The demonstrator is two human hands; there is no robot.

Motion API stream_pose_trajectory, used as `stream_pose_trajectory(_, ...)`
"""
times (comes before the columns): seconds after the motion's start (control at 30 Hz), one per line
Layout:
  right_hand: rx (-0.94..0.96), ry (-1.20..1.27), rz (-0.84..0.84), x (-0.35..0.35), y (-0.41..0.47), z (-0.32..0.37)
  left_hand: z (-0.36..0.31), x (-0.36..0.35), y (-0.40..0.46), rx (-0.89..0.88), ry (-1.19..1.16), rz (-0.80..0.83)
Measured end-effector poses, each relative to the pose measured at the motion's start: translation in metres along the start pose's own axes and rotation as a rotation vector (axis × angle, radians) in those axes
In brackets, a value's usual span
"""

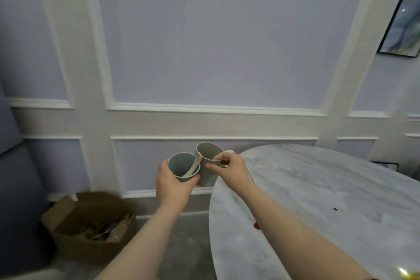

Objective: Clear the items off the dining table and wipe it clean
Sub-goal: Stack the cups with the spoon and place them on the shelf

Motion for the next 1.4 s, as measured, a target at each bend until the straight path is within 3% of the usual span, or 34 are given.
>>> stream_pose_trajectory(0.37,0.146,0.102,0.347,-0.247,-0.124,0.199,0.055,0.341,-0.013,0.065,0.126,-0.317)
stream_pose_trajectory(0.6,0.217,0.183,0.54,-0.374,-0.199,0.31,0.069,0.519,-0.034,0.077,0.21,-0.576)
stream_pose_trajectory(0.97,0.402,0.305,0.805,-0.52,-0.284,0.44,0.093,0.705,-0.062,0.11,0.231,-0.904)
stream_pose_trajectory(1.4,0.568,0.413,1.117,-0.643,-0.391,0.558,0.097,0.853,-0.118,0.234,0.348,-1.237)
Point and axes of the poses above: each hand's wrist, its own y-axis towards the middle knuckle, its own x-axis out of the back of the hand, z = x × y, the point moved 3 cm from there along y, towards the middle knuckle, and after that the axes turned 2 degrees about -z, right-handed, at the moved point
